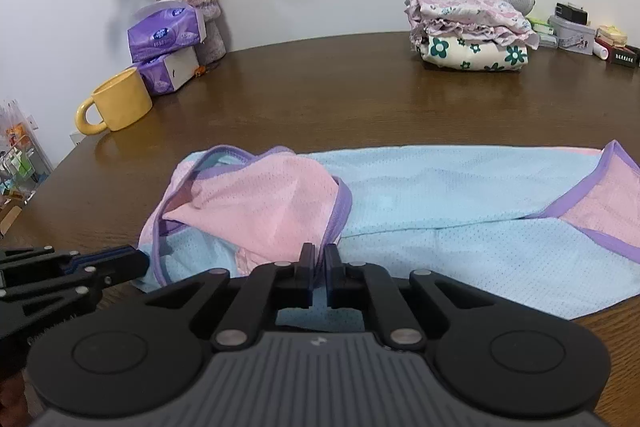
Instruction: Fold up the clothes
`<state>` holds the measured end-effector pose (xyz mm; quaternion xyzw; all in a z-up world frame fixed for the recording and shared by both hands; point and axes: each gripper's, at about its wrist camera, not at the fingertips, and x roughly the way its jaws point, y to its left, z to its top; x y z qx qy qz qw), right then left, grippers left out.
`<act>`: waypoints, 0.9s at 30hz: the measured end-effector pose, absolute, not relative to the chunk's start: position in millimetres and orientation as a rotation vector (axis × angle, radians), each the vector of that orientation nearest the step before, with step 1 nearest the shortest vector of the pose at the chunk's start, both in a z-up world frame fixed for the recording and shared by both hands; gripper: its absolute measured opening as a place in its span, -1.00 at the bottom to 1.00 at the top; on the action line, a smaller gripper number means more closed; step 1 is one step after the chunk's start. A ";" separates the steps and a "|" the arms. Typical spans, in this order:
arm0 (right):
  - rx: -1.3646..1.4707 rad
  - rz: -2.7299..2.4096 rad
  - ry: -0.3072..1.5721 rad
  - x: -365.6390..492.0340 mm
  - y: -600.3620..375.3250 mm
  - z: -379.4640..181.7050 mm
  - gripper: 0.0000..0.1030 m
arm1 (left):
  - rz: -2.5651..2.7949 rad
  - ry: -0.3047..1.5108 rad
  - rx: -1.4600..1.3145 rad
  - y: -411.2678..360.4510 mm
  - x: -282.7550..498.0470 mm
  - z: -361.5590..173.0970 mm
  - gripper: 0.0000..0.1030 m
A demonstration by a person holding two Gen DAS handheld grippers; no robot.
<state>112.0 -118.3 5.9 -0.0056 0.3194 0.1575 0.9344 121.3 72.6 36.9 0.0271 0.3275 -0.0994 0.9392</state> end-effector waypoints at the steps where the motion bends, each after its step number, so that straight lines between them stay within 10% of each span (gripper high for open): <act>1: -0.011 0.322 0.653 112.0 -118.2 5.9 -0.90 | -0.200 0.663 0.048 73.8 120.3 39.0 -0.84; 27: -0.011 0.325 0.653 111.3 -115.9 6.1 -0.81 | -0.197 0.617 0.061 70.1 142.9 60.9 -0.78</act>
